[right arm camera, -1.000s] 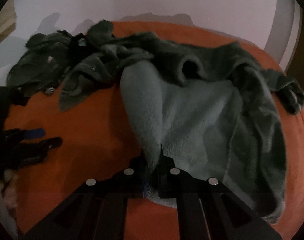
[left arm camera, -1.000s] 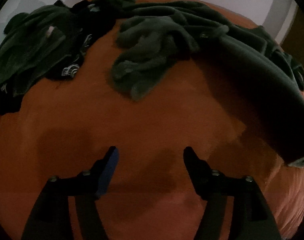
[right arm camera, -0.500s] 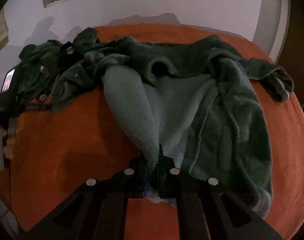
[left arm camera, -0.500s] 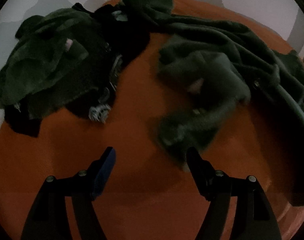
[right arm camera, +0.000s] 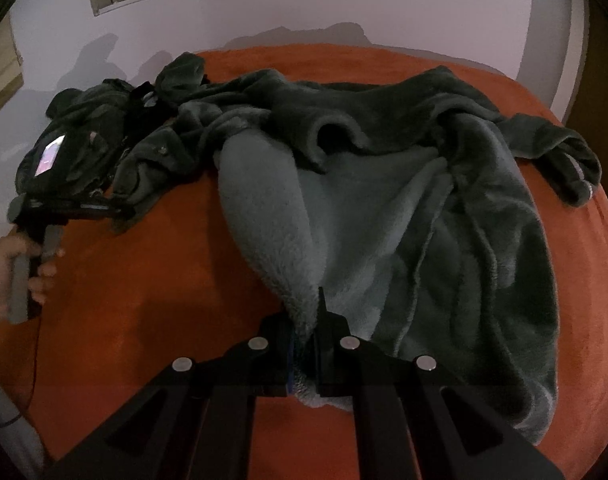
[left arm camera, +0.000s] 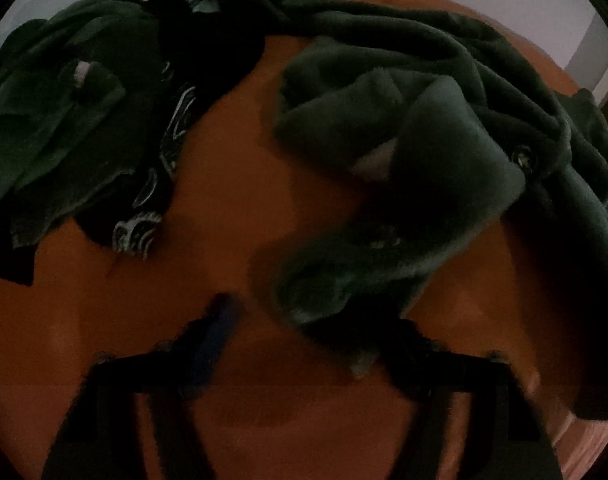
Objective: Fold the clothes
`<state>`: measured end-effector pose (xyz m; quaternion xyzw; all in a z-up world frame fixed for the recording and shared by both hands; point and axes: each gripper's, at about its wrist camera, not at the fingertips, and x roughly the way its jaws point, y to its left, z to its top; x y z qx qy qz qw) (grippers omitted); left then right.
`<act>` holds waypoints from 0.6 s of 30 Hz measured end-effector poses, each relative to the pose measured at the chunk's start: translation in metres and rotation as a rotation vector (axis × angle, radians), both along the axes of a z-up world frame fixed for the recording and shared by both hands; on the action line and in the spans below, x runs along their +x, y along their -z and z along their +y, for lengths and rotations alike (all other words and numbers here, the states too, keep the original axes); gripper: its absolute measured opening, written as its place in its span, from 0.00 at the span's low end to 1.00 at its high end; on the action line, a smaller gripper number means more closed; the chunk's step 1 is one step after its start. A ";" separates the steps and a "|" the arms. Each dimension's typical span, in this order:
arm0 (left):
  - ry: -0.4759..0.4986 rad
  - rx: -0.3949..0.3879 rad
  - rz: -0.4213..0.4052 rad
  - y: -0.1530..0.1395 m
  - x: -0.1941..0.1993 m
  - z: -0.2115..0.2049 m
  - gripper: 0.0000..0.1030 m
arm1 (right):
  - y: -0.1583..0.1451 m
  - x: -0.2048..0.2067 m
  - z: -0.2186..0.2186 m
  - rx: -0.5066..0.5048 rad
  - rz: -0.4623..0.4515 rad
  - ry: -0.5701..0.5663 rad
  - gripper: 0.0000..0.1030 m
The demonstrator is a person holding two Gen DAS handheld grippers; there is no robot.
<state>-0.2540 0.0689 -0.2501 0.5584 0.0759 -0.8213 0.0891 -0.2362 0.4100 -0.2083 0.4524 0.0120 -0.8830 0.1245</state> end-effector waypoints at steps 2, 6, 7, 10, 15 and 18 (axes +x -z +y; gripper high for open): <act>-0.027 0.007 0.056 -0.018 0.002 -0.003 0.08 | 0.001 0.000 -0.005 0.005 -0.007 -0.014 0.05; -0.027 0.107 0.250 -0.090 0.017 -0.019 0.07 | -0.008 0.002 -0.012 0.029 0.023 -0.038 0.05; 0.007 0.184 0.324 -0.115 0.024 -0.025 0.07 | -0.012 0.003 -0.012 0.034 0.038 -0.044 0.05; 0.012 0.183 0.509 -0.191 0.046 -0.044 0.07 | -0.020 -0.001 -0.008 0.059 0.073 -0.058 0.05; -0.065 0.227 0.692 -0.285 0.076 -0.093 0.08 | -0.041 -0.026 0.028 0.033 0.096 0.030 0.05; -0.096 0.195 0.723 -0.318 0.088 -0.108 0.08 | -0.075 -0.035 0.055 0.003 0.165 0.097 0.05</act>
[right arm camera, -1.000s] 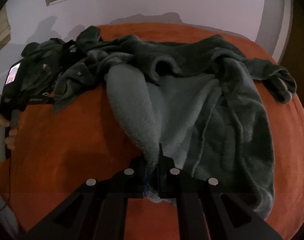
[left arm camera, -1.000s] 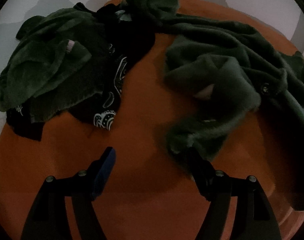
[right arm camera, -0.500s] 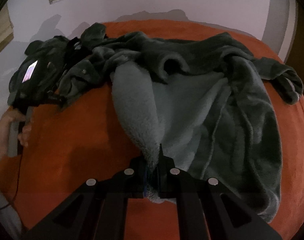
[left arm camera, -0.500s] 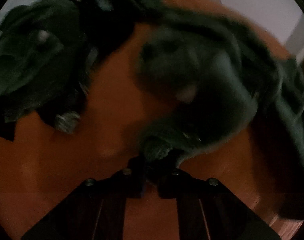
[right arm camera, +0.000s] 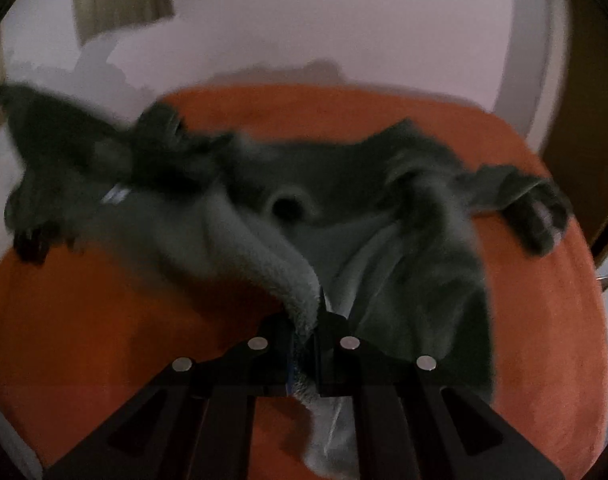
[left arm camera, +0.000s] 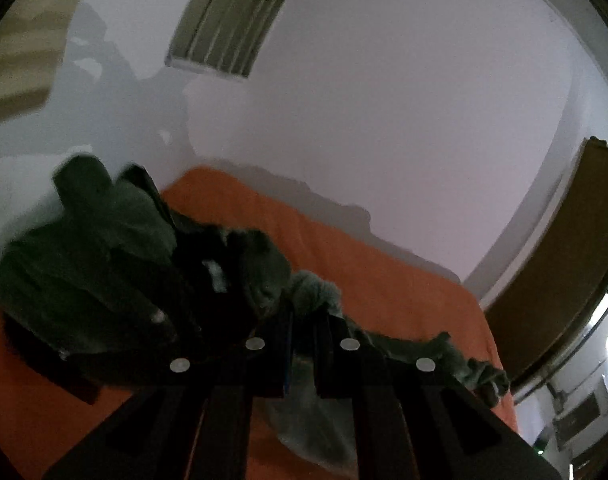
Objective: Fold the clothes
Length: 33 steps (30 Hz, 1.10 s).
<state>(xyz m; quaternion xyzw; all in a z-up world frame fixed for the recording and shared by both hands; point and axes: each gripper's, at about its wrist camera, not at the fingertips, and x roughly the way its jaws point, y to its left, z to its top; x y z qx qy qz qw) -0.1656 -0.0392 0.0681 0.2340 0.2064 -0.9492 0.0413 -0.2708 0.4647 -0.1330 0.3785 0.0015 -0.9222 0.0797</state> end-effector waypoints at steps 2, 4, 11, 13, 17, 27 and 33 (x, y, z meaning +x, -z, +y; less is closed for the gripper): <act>-0.027 -0.026 -0.016 -0.003 0.005 0.000 0.08 | -0.018 -0.004 0.014 -0.018 0.036 0.035 0.05; -0.053 -0.056 -0.045 -0.001 0.008 0.003 0.09 | -0.021 -0.012 0.023 -0.041 0.004 0.054 0.05; -0.068 -0.068 -0.127 0.038 0.018 -0.002 0.09 | 0.071 -0.016 -0.017 0.001 -0.392 -0.158 0.23; -0.068 -0.063 -0.141 0.047 0.026 -0.009 0.09 | 0.081 -0.005 -0.027 0.061 -0.403 -0.197 0.23; -0.140 -0.049 -0.162 0.058 0.047 -0.038 0.09 | 0.084 0.012 -0.029 0.117 -0.369 -0.193 0.53; -0.202 0.000 -0.096 0.054 0.065 -0.066 0.09 | 0.055 0.033 -0.029 0.011 -0.284 -0.172 0.73; -0.148 -0.017 -0.153 0.079 0.055 -0.050 0.09 | 0.073 0.044 0.014 0.129 -0.317 0.016 0.73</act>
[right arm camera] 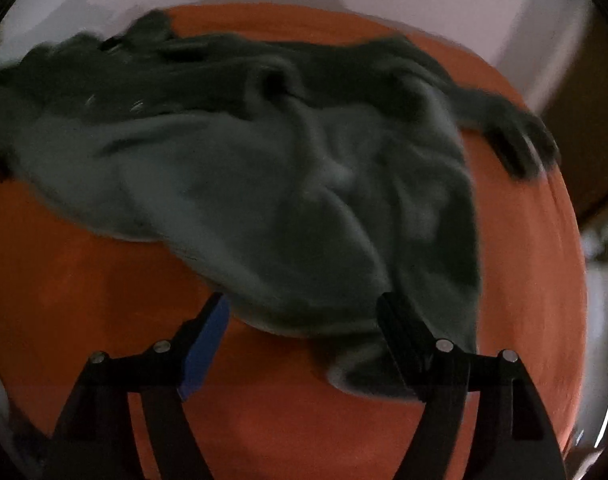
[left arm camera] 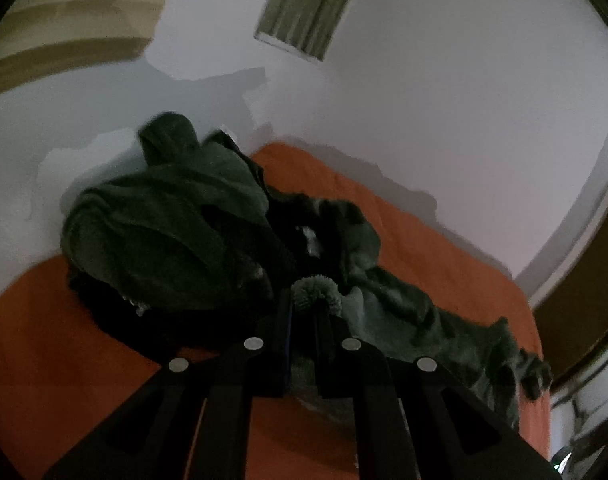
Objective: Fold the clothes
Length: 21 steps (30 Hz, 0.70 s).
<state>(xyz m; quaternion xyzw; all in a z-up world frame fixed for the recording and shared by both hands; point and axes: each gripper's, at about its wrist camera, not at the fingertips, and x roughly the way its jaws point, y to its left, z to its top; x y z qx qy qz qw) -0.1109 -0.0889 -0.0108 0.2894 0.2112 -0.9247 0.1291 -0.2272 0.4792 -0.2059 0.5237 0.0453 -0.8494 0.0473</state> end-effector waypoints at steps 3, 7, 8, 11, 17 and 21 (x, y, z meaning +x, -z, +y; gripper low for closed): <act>0.054 -0.047 -0.076 0.019 -0.012 0.021 0.10 | 0.008 0.005 0.058 -0.104 -0.043 0.166 0.73; 0.072 -0.085 -0.132 0.036 -0.019 0.051 0.50 | 0.017 0.010 0.115 -0.202 -0.076 0.328 0.73; 0.063 -0.094 -0.138 0.039 -0.019 0.058 0.61 | 0.018 0.011 0.123 -0.215 -0.080 0.353 0.73; 0.058 -0.168 -0.128 0.041 -0.018 0.085 0.77 | 0.020 0.013 0.131 -0.227 -0.082 0.373 0.73; 0.238 -0.256 -0.174 0.054 -0.024 0.155 0.77 | 0.019 0.012 0.115 -0.198 -0.076 0.301 0.73; 0.350 -0.207 -0.260 0.088 -0.019 0.193 0.77 | 0.029 0.019 0.118 -0.171 -0.095 0.321 0.73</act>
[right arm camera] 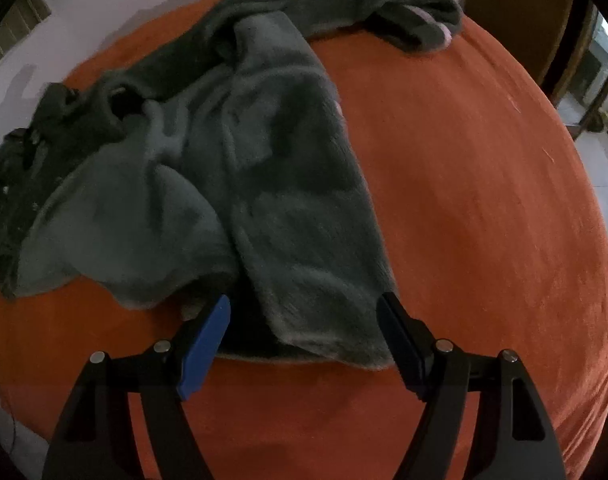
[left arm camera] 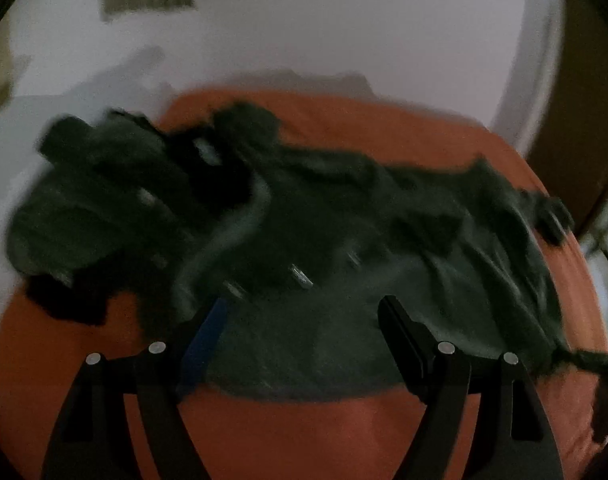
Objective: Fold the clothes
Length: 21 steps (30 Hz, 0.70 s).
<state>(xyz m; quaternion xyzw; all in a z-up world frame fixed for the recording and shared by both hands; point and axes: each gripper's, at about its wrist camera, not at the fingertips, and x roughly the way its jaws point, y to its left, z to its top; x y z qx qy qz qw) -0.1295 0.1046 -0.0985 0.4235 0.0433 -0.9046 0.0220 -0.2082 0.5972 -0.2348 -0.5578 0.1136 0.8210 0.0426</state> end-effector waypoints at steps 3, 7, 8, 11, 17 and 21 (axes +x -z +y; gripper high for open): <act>0.046 0.061 -0.109 0.042 0.007 0.022 0.77 | 0.012 0.017 0.012 -0.030 0.000 0.062 0.73; 0.116 -0.094 -0.084 0.085 0.012 0.059 0.76 | 0.034 0.031 0.019 0.002 -0.038 0.127 0.73; 0.143 -0.187 -0.080 0.091 0.009 0.069 0.76 | 0.037 0.033 0.021 -0.016 -0.034 0.143 0.73; 0.271 -0.230 -0.143 0.108 0.003 0.084 0.76 | 0.036 0.040 0.024 -0.114 0.040 0.164 0.73; 0.355 -0.265 -0.207 0.130 -0.012 0.095 0.76 | 0.038 0.020 0.023 0.000 0.078 0.112 0.23; 0.378 -0.301 -0.223 0.141 -0.026 0.105 0.76 | 0.024 0.024 0.032 0.012 0.149 0.141 0.16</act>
